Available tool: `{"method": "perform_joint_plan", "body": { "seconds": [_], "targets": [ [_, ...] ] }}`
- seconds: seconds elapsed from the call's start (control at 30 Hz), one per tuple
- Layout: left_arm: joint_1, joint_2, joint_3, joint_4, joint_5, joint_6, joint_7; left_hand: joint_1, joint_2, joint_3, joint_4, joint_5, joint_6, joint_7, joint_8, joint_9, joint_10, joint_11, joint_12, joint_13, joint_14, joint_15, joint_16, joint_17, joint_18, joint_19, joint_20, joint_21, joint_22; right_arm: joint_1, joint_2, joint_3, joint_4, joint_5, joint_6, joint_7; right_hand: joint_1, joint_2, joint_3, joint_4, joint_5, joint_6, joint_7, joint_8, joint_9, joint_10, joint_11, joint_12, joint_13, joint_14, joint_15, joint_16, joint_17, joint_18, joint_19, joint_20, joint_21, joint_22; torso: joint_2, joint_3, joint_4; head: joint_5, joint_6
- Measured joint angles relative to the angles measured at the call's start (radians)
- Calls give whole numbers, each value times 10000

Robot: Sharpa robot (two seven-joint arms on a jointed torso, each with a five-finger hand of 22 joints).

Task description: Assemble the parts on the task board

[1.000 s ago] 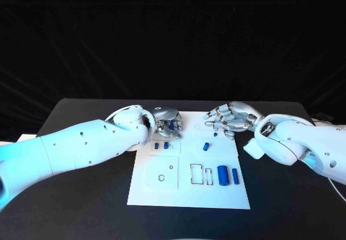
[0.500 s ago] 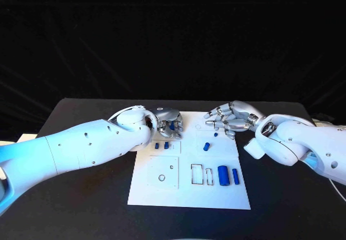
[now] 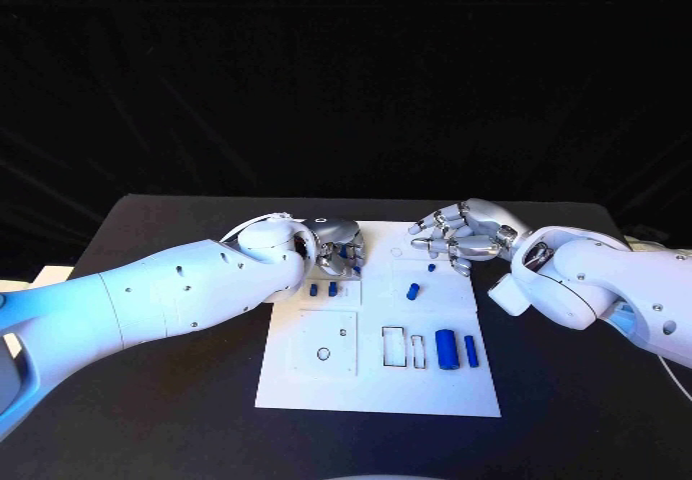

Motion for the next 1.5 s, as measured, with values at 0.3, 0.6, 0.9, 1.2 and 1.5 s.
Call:
{"method": "perform_joint_plan", "body": {
  "seconds": [0.3, 0.6, 0.9, 1.2, 1.5],
  "targets": [
    [3, 42, 13, -27, 5, 23, -105, 244, 244, 292, -127, 0, 214, -65, -39, -28, 200, -91, -125, -106, 36, -36, 40, 37, 0, -1, 0, 253, 229, 0, 6, 0, -1, 0, -5, 3, 0, 0, 0, 0, 0, 1, -1, 0, -1, 0, 0, 0, 1, 0, 0, -4, -1, 0, 0, 0, 0, -1, -1, 4, 3, 12, -28],
    [3, 75, 22, -33, 6, 67, -207, 689, 449, 952, -595, -1, 515, -12, -152, -71, 541, -112, -232, -172, 35, -36, 164, 77, 1, -1, 0, 425, 459, 0, 6, 0, -9, 0, -1, 4, 0, 0, 0, 0, 0, 1, -1, 0, 8, 0, 0, 39, 1, 0, 0, 34, 11, 0, 0, 0, 0, 13, -4, 5, 4, 11, -31],
    [7, 67, 34, 32, 7, 170, -267, 714, 473, 1215, -774, -6, 623, -14, -158, -87, 679, -107, -300, -183, 35, -35, 214, 76, 1, 35, -35, 683, 663, 0, 23, 0, -31, 0, 17, 2, 40, 40, 0, 0, 40, 1, -2, 39, 7, 0, 0, 39, -11, 0, 0, 34, 9, 0, 0, 0, 0, 12, -4, 5, 2, 7, -54],
    [-13, -64, 62, 174, 51, 199, -287, 708, 467, 1312, -819, -8, 657, 21, -250, -87, 679, -107, -417, -188, 35, -35, 272, 75, -110, 71, -71, 802, 800, -1, 29, 0, -40, 0, 23, 0, 40, 40, 0, 0, 97, 2, -2, 38, 6, 0, 1, 38, -21, 0, 0, 34, 8, 0, 0, 0, 0, 11, -1, 0, 2, -10, -52],
    [-25, -445, 266, 500, 292, 141, -385, 614, 374, 1421, -842, -8, 712, 76, -310, -127, 716, -73, -507, -196, 34, -35, 272, 74, -110, 71, -71, 852, 832, -4, 44, 0, -53, 2, 24, 0, 40, 40, 0, 0, 137, 2, -2, 38, 5, 0, 0, 38, -33, 0, 0, 34, 7, 0, 0, 0, 0, 10, -3, -1, 3, -27, -56]
  ]
}}
